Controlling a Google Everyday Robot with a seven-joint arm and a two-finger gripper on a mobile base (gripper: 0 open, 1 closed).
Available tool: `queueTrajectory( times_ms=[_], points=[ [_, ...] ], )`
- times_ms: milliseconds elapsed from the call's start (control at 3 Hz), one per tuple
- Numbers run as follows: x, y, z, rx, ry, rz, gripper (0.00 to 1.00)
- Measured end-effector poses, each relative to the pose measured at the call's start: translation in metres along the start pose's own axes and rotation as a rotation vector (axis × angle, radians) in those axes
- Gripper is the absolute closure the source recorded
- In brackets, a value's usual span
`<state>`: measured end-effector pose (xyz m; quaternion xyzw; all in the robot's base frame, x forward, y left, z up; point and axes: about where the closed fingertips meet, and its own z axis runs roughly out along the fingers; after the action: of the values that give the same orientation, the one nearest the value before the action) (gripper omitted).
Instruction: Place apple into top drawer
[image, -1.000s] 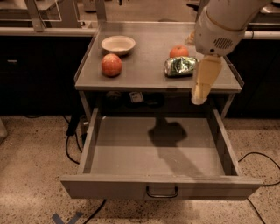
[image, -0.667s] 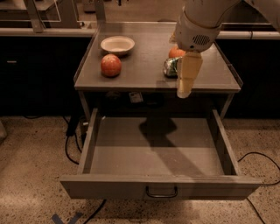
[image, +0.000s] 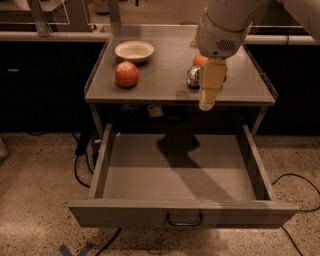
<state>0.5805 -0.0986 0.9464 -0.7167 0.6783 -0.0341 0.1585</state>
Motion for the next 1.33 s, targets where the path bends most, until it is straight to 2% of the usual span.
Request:
queueTrajectory(
  times_ms=[333, 1000, 1333],
  points=[
    [-0.011, -0.019, 0.014, 0.004, -0.007, -0.036, 0.0],
    [-0.042, -0.071, 0.052, -0.022, -0.05, -0.143, 0.0],
    [-0.068, -0.103, 0.072, -0.025, -0.08, -0.21, 0.0]
  ],
)
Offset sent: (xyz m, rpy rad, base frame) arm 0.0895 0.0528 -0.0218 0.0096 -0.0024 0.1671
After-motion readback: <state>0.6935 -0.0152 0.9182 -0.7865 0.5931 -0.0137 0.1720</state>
